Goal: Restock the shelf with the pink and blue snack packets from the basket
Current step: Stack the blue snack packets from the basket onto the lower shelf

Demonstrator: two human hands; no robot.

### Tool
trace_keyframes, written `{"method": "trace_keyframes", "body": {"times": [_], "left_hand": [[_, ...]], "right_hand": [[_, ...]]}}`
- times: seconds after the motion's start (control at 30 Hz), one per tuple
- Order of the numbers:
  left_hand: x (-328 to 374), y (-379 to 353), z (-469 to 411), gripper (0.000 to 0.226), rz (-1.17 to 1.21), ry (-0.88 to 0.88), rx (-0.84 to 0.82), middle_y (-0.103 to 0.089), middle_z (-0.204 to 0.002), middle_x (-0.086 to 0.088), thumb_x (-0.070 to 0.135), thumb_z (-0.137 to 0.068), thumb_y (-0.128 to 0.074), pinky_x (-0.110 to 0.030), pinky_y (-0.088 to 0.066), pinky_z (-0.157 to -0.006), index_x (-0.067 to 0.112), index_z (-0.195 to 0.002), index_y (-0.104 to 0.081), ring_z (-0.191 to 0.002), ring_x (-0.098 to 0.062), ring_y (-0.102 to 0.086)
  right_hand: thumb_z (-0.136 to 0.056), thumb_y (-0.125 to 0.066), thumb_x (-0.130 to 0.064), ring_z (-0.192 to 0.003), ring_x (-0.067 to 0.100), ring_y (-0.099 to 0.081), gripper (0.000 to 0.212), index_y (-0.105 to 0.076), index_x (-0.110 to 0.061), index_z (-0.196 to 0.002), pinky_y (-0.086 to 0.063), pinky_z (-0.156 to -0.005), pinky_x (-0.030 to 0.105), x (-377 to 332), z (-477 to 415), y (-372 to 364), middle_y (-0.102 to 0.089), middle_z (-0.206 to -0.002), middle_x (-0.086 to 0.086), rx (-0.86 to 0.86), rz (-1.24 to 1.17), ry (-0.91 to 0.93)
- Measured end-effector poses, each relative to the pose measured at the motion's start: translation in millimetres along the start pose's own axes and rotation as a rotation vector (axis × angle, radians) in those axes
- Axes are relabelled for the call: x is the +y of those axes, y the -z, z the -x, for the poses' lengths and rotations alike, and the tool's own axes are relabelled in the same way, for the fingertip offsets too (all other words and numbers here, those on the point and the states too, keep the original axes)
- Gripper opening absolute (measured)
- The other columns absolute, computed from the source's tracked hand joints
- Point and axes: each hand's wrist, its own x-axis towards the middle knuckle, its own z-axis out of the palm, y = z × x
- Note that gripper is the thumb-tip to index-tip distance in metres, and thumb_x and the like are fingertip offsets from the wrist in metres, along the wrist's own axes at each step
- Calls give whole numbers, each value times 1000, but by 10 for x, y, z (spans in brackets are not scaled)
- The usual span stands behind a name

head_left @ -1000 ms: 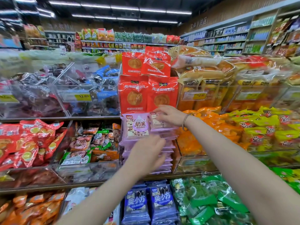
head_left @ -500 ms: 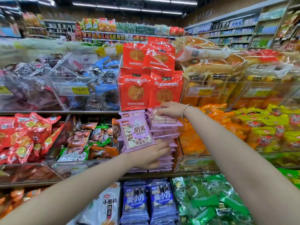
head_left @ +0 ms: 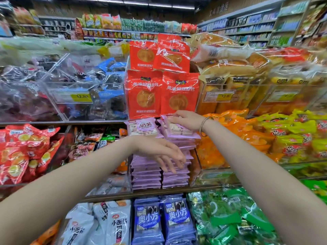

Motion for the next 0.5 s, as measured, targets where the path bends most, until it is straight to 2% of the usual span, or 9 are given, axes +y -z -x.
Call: {"method": "trace_keyframes", "body": {"times": [0.07, 0.1, 0.17, 0.2, 0.23, 0.3, 0.33, 0.43, 0.5], "left_hand": [[85, 40, 129, 24, 33, -90, -26, -65, -119, -8, 22, -98, -51, -32, -55, -85, 11, -118, -58, -103, -25, -66], [113, 3, 193, 21, -26, -210, 78, -69, -109, -1, 23, -95, -56, -27, -56, -77, 13, -112, -61, -96, -20, -68], [49, -94, 273, 28, -451, -478, 539, -64, -101, 15, 40, -89, -61, -20, -52, -76, 21, -109, -62, -92, -5, -63], [-44, -125, 278, 48, -785, -479, 780, -58, -115, 16, 53, -84, -59, -26, -50, -88, 23, -121, -56, -106, -6, -57], [-124, -151, 271, 77, -1064, -291, 930, -47, -136, 7, 67, -78, -55, -38, -40, -105, 21, -138, -40, -126, -15, -44], [-270, -178, 220, 116, -1189, 206, 918, -9, -159, -9, 82, -69, -47, -52, -10, -117, 13, -151, -3, -146, -27, -10], [-327, -160, 176, 121, -1145, 306, 895, 0, -160, -12, 84, -69, -46, -53, -4, -117, 10, -151, 4, -147, -29, -3], [-365, -45, 80, 117, -1131, 235, 905, -6, -160, -12, 80, -72, -48, -52, -7, -117, 9, -151, -1, -146, -30, -7], [-355, 33, 68, 115, -1163, 183, 863, -10, -159, -11, 81, -71, -48, -52, -7, -117, 9, -151, -6, -146, -28, -10]], "right_hand": [[-85, -39, -68, -93, 14, -45, 67, -50, -16, -126, -33, -75, 27, 21, -6, -7, -45, -104, -7, 6, -6, 2], [-85, -40, -67, -91, 13, -45, 66, -50, -15, -125, -33, -72, 27, 34, -10, -12, -45, -103, -7, 12, -13, 2], [-86, -40, -66, -83, 10, -45, 61, -52, -16, -120, -33, -63, 25, 45, -13, -19, -47, -94, -11, 24, -17, 1], [-86, -40, -65, -81, 10, -46, 58, -52, -17, -117, -33, -60, 24, 47, -19, -24, -47, -90, -13, 27, -15, -1], [-86, -40, -64, -83, 12, -46, 57, -52, -18, -117, -34, -61, 24, 46, -27, -32, -48, -91, -13, 26, -13, -1], [-86, -39, -66, -94, 15, -46, 65, -49, -16, -126, -36, -73, 27, 27, -33, -36, -51, -109, -7, 16, 4, 7], [-85, -39, -67, -99, 15, -46, 70, -47, -15, -130, -36, -78, 28, 13, -28, -34, -51, -119, -3, 12, 18, 9], [-83, -38, -70, -110, 20, -48, 77, -43, -13, -135, -37, -86, 31, -15, -26, -28, -47, -136, 5, 6, 46, -1], [-83, -39, -70, -106, 19, -48, 77, -44, -14, -134, -37, -83, 30, -19, -25, -29, -47, -136, 6, 6, 41, -5]]}}
